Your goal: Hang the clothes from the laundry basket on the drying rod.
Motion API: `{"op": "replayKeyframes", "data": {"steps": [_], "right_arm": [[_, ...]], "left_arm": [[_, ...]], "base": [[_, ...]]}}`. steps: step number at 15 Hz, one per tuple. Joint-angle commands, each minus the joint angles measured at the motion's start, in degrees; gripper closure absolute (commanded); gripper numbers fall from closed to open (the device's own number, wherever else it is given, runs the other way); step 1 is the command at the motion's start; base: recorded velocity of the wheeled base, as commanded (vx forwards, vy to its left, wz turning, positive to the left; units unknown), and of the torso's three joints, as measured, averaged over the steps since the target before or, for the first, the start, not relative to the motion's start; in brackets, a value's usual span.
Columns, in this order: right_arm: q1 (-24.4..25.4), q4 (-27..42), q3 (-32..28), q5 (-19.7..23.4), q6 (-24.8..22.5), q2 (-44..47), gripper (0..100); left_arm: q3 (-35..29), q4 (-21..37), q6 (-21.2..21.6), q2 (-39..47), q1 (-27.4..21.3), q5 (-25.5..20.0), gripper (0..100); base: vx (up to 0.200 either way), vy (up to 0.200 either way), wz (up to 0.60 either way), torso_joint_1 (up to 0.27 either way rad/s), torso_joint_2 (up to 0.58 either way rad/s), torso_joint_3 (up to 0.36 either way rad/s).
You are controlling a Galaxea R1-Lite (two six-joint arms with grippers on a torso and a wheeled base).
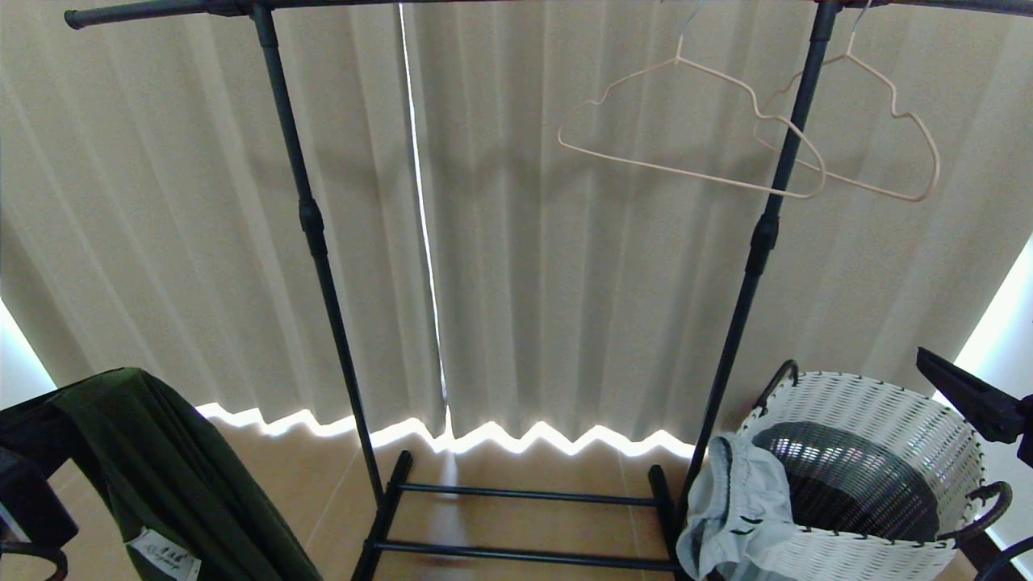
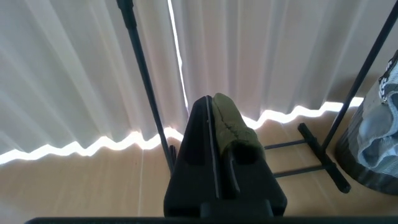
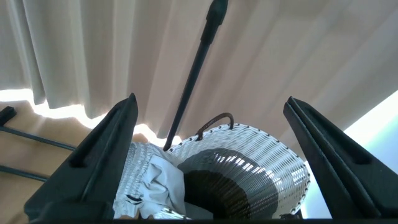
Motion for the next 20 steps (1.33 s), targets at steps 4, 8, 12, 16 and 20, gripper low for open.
{"op": "replayKeyframes", "data": {"steps": [4, 8, 12, 16, 20], "right_arm": [[0.02, 0.03, 0.32, -0.08, -0.03, -0.39, 0], [0.02, 0.12, 0.41, -0.17, -0.12, -0.39, 0], [0.02, 0.12, 0.32, -0.25, -0.21, -0.39, 0], [0.02, 0.12, 0.05, -0.34, -0.21, -0.39, 0], [0.02, 0.12, 0.05, -0.43, -0.12, -0.39, 0]], "left_arm": [[1.33, -0.18, 0.65, 0.19, 0.02, 0.15, 100], [2.20, -0.27, 1.09, -0.61, 0.10, 0.15, 100], [3.79, -0.27, 3.46, -2.45, 0.02, 0.15, 100], [3.96, -0.27, 3.29, -2.63, 0.02, 0.15, 100], [3.96, -0.36, 3.11, -2.98, 0.02, 0.15, 100]], "base": [[0.000, 0.000, 0.00, 0.000, 0.00, 0.000], [0.000, 0.000, 0.00, 0.016, -0.12, -0.099], [0.000, 0.000, 0.00, 0.097, -0.36, -0.321], [0.000, 0.000, 0.00, 0.132, -0.50, -0.306], [0.000, 0.000, 0.00, 0.168, -0.47, -0.303]]}}
